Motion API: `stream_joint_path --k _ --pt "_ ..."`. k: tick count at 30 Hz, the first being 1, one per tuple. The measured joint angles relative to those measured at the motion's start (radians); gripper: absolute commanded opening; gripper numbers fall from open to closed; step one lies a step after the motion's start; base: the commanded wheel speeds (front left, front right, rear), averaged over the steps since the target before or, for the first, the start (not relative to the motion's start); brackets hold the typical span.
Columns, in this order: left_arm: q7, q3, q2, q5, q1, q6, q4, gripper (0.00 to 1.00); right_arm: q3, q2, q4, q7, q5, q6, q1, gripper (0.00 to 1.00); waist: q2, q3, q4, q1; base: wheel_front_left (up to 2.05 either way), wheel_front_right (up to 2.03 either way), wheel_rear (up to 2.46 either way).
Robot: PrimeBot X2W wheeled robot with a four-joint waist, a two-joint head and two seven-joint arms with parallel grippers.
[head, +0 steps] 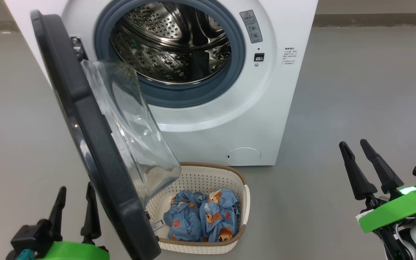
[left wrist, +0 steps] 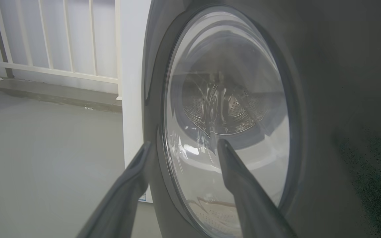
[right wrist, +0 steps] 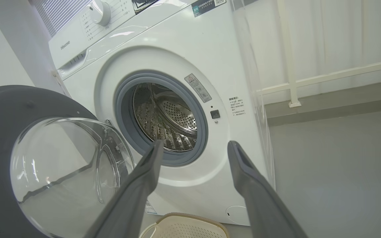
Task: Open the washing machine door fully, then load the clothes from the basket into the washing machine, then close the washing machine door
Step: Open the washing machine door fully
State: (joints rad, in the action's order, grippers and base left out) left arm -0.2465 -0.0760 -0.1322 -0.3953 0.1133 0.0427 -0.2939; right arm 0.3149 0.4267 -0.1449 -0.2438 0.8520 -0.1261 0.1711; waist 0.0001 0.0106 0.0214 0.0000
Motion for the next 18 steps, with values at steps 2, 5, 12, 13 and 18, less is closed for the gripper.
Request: stream_joint_path --k 2,5,12,13,18 --pt "0.000 0.002 -0.001 -0.002 -0.011 -0.001 0.007 1.00 -0.012 -0.009 -0.021 -0.005 -0.039 0.000 -0.001 1.00 0.0000 -0.002 0.004 0.0000 0.00 0.00 0.00" --pt "0.000 0.004 -0.002 -0.006 -0.016 -0.010 0.018 1.00 -0.048 -0.031 -0.028 -0.006 -0.099 0.000 -0.002 1.00 0.0000 -0.008 0.009 0.0000 0.00 0.00 0.00" --pt "0.000 0.000 0.000 -0.007 -0.016 -0.017 0.035 1.00 -0.102 -0.076 -0.043 -0.006 -0.234 0.000 -0.017 1.00 0.0000 -0.016 0.012 0.0000 0.00 0.00 0.00" --pt "0.000 -0.001 0.000 -0.007 -0.016 -0.017 0.036 1.00 -0.110 -0.081 -0.048 -0.006 -0.250 0.000 -0.020 1.00 0.0000 -0.016 0.012 0.0000 0.00 0.00 0.00" --pt "0.000 -0.003 -0.001 -0.009 -0.017 -0.017 0.038 1.00 -0.125 -0.097 -0.079 -0.006 -0.300 0.000 -0.024 1.00 0.0000 -0.015 0.011 0.0001 0.00 0.00 0.00"
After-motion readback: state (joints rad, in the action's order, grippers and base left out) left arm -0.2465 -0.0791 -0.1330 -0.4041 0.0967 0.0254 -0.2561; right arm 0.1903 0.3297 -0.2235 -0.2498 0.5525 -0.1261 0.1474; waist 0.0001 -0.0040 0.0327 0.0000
